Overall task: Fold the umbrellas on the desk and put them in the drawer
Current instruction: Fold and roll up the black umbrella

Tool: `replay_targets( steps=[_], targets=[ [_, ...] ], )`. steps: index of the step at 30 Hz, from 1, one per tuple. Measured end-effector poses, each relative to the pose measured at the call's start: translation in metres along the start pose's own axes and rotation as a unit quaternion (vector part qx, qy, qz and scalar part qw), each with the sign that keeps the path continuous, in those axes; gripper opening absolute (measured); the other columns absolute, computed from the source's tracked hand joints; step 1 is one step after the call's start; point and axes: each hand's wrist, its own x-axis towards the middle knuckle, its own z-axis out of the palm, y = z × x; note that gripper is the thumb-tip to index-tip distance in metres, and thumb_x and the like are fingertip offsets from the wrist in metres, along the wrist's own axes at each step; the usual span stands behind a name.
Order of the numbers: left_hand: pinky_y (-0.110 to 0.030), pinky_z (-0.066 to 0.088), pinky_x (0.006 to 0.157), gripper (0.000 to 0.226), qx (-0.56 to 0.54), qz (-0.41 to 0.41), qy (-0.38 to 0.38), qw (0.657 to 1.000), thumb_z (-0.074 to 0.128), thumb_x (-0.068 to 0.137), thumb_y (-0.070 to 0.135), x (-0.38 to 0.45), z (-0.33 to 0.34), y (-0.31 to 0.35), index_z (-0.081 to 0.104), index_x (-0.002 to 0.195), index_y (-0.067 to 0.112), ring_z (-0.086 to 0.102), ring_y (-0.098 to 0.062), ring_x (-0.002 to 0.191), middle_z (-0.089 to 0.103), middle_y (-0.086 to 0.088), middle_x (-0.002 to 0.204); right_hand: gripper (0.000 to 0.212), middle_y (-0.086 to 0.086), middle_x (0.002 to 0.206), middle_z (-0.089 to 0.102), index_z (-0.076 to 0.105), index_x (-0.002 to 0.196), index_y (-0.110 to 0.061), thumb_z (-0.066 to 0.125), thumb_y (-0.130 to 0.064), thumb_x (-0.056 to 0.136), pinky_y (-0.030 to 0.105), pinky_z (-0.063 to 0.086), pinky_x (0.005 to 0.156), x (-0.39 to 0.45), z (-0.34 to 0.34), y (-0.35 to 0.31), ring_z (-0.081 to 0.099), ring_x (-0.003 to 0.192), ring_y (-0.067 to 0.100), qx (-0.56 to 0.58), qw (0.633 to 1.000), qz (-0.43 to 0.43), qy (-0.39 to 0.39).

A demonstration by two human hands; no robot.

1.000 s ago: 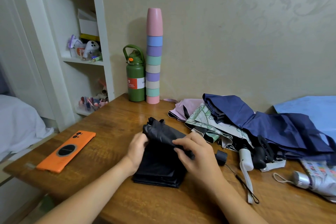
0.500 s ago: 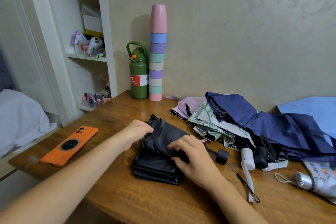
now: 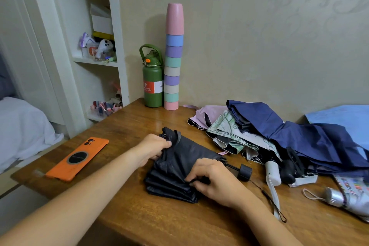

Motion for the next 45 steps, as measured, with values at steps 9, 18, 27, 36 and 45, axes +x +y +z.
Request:
replay_targets(
  steps=[9, 18, 27, 36, 45],
  targets=[
    [-0.03, 0.048, 0.073, 0.026, 0.024, 0.008, -0.012, 1.0, 0.06, 0.102, 0.046, -0.006, -0.002, -0.001, 0.057, 0.09, 0.023, 0.061, -0.021, 0.086, 0.065, -0.002, 0.095, 0.01, -0.012, 0.094, 0.065, 0.08, 0.099, -0.025, 0.079, -0.027, 0.089, 0.022, 0.053, 0.08, -0.002, -0.004, -0.001, 0.065, 0.088, 0.008, 0.082, 0.995, 0.02, -0.046],
    [-0.031, 0.039, 0.066, 0.023, 0.121, 0.02, 0.063, 0.99, 0.055, 0.098, 0.036, -0.01, 0.003, 0.003, 0.048, 0.087, 0.017, 0.049, -0.022, 0.069, 0.051, -0.002, 0.075, 0.033, -0.013, 0.102, 0.057, 0.067, 0.127, -0.043, 0.059, -0.054, 0.097, 0.026, 0.048, 0.089, -0.004, -0.003, -0.002, 0.057, 0.099, 0.005, 0.029, 0.995, 0.03, -0.087],
    [-0.041, 0.042, 0.098, 0.059, 0.375, 0.106, 0.032, 0.921, 0.056, 0.089, 0.073, -0.052, -0.001, 0.012, 0.068, 0.065, 0.02, 0.064, -0.014, 0.086, 0.069, 0.012, 0.073, 0.041, -0.007, 0.106, 0.048, 0.061, 0.135, -0.046, 0.059, -0.058, 0.095, 0.026, 0.041, 0.097, -0.003, 0.0, -0.006, 0.048, 0.103, 0.005, 0.01, 0.992, 0.036, -0.122],
    [-0.032, 0.047, 0.102, 0.05, 0.232, 0.233, -0.213, 0.92, 0.048, 0.083, -0.006, -0.065, -0.037, -0.011, 0.078, 0.086, 0.035, 0.064, -0.007, 0.108, 0.071, 0.013, 0.113, 0.039, -0.022, 0.113, 0.051, 0.064, 0.133, -0.045, 0.059, -0.058, 0.096, 0.017, 0.038, 0.098, -0.003, 0.001, -0.005, 0.05, 0.108, -0.002, 0.019, 0.992, 0.037, -0.121],
    [-0.022, 0.046, 0.071, 0.043, 0.22, 0.155, -0.328, 0.905, 0.042, 0.082, -0.003, -0.064, -0.04, -0.006, 0.077, 0.106, 0.008, 0.063, -0.009, 0.073, 0.079, -0.004, 0.09, 0.038, -0.008, 0.105, 0.049, 0.063, 0.131, -0.046, 0.061, -0.058, 0.095, 0.022, 0.039, 0.094, -0.003, 0.003, -0.002, 0.049, 0.104, 0.004, 0.03, 0.99, 0.048, -0.126]
  ],
)
